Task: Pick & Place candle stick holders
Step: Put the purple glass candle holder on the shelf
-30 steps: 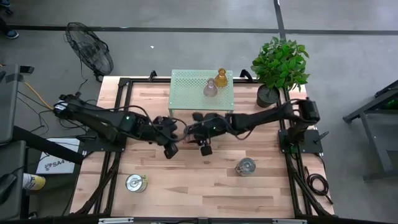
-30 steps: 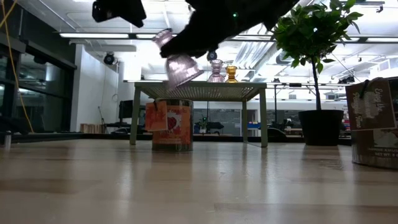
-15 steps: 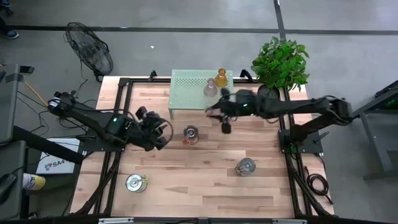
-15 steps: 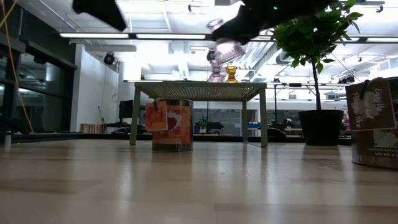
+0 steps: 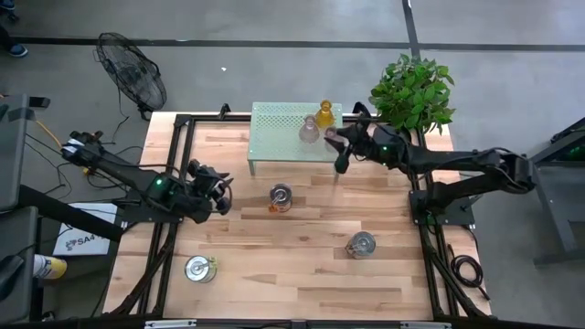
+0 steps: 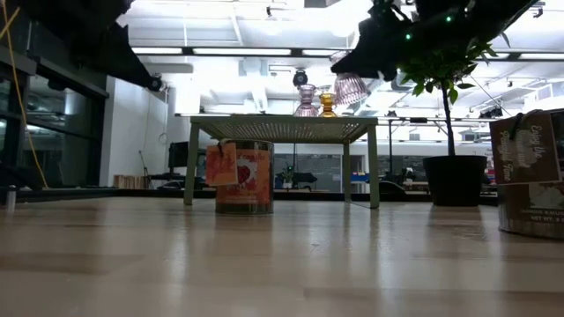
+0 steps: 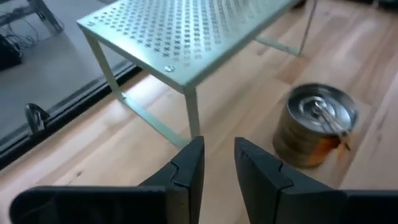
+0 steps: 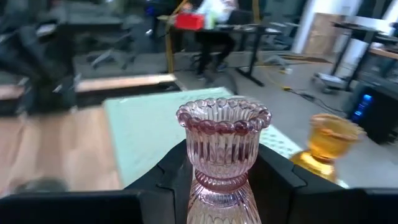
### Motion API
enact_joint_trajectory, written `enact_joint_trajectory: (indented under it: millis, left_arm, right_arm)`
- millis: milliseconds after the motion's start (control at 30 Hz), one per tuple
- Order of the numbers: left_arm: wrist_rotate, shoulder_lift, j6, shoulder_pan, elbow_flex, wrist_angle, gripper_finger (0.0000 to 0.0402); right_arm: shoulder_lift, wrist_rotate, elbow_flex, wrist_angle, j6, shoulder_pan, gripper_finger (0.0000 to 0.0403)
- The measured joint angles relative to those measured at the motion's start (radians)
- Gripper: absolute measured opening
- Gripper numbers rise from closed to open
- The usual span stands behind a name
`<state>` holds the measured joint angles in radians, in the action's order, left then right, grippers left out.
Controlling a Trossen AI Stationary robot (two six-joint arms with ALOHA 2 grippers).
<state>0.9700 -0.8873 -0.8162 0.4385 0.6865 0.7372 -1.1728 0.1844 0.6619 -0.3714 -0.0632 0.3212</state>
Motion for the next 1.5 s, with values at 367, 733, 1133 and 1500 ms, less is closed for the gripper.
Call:
enact_joint_trajectory:
  millis: [367, 733, 1133, 1500]
  left_arm:
    - [0.093, 0.134, 0.083, 0.000, -0.134, -0.140, 0.0085]
    - [0.021, 0.145, 0.216, -0.084, -0.147, -0.216, 0.0085]
    - [-0.178, 0.144, 0.430, -0.284, -0.147, -0.349, 0.0085]
    - [-0.287, 0.143, 0.470, -0.394, -0.147, -0.356, 0.0085]
  right_arm:
    - [-0.090, 0.077, -0.006, -0.077, 0.020, 0.026, 0.0122]
    - [-0.157, 0.149, -0.006, -0.171, 0.032, 0.029, 0.0122]
    - [-0.184, 0.123, -0.005, -0.161, 0.037, 0.059, 0.0122]
    - [-0.220, 0.094, -0.004, -0.201, 0.039, 0.066, 0.0122]
